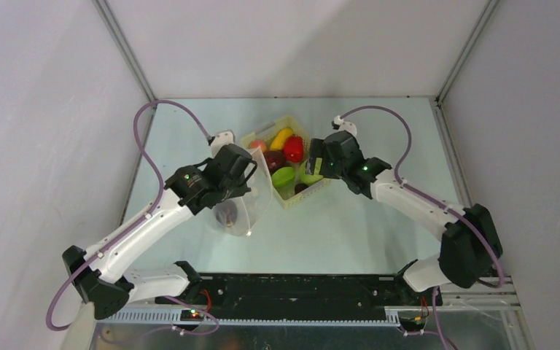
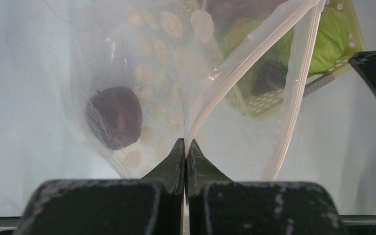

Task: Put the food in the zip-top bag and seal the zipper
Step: Pick up the fake vegetable from the bin.

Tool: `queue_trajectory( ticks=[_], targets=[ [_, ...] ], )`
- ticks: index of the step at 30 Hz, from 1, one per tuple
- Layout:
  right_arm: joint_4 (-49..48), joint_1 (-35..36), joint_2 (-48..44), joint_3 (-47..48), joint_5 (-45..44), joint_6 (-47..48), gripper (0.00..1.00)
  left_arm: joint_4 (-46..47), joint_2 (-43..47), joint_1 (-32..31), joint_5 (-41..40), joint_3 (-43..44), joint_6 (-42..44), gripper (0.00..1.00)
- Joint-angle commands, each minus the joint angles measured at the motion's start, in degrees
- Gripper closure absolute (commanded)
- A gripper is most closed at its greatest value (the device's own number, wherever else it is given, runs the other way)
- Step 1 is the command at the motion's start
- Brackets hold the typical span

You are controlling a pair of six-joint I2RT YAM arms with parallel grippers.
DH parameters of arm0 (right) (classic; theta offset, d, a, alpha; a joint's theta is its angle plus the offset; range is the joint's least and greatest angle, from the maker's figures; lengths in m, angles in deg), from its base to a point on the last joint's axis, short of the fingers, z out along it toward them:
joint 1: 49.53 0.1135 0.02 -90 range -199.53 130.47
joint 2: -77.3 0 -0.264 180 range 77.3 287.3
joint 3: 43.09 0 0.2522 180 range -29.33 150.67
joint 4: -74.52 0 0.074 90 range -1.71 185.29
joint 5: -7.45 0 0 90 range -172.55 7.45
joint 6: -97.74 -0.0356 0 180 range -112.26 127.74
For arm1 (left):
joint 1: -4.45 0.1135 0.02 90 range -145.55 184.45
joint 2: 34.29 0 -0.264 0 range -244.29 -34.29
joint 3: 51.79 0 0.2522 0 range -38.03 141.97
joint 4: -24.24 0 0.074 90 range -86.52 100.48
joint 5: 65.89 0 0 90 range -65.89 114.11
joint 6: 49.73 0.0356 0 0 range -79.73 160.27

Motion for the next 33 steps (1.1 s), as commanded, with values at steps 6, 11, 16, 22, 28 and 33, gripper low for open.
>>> queue_trajectory(
  ticks=[6, 11, 16, 22, 28, 33],
  targets=[
    [-1.27, 0.18, 10.35, 7.21, -4.08, 6.61, 0.0, -0.81, -0.14, 0.3, -2.43, -0.16, -1.0, 1.0],
    [-0.7, 0.39, 13.3, 9.33, -4.73, 8.83, 0.02, -0.61, -0.5, 0.33, -2.29, -0.35, -0.98, 1.0],
    [-0.38, 0.6, 16.42, 10.95, -4.58, 9.16, 0.05, -0.68, -0.83, 0.41, -2.58, -0.37, -0.85, 1.0],
    [1.85, 0.83, 19.8, 13.35, -5.26, 9.34, 0.1, -0.65, -1.01, 0.44, -2.71, -0.51, -0.67, 1.0],
    [1.55, 0.81, 21.88, 13.5, -4.88, 8.59, 0.16, -0.61, -1.38, 0.41, -3.04, -0.59, -0.59, 1.0],
    [1.13, 0.84, 22.67, 13.46, -4.96, 8.34, 0.26, -0.51, -1.37, 0.54, -3.0, -0.54, -0.58, 1.0]
  ],
)
